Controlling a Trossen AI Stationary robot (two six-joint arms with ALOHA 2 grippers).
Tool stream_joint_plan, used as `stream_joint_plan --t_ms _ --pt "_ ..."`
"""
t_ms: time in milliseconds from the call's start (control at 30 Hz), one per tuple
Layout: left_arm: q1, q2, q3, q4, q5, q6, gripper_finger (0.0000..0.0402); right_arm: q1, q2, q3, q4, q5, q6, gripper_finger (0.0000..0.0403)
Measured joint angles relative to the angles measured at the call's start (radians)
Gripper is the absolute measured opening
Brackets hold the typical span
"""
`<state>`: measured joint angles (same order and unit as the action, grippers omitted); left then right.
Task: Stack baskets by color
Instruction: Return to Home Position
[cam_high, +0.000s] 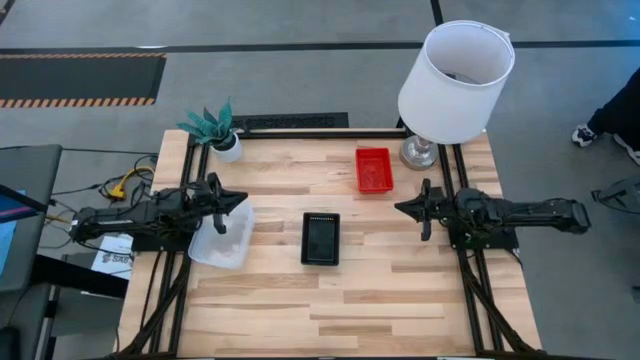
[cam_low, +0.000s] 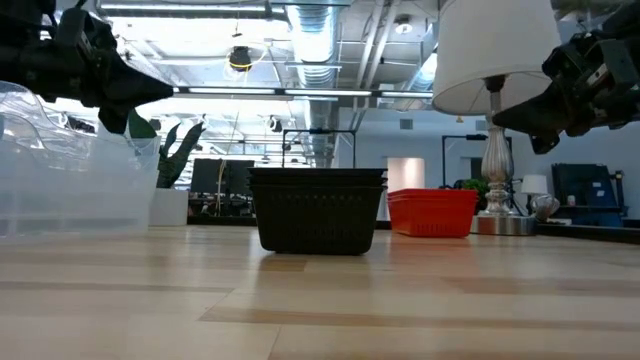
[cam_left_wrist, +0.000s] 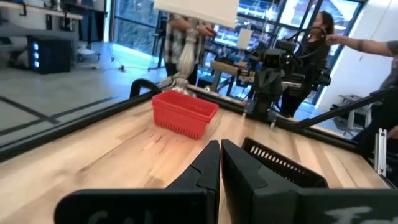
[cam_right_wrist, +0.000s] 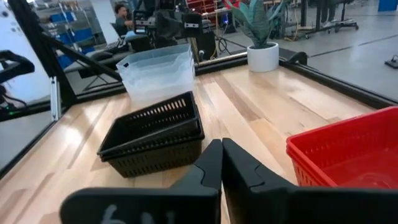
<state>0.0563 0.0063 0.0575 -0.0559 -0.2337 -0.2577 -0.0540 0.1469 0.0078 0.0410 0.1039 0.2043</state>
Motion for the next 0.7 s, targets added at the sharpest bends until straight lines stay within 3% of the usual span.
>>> stream_joint_plan --t_ms 233,700 --pt "0.0 0.0 0.0 -0.037 0.0 -0.029 0.0002 0.001 0.005 0.0 -0.004 -0.001 0.005 0.0046" --pt "0.0 0.0 0.001 -0.04 0.0 0.054 0.0002 0.001 0.005 -0.001 -0.003 0.0 0.006 0.0047"
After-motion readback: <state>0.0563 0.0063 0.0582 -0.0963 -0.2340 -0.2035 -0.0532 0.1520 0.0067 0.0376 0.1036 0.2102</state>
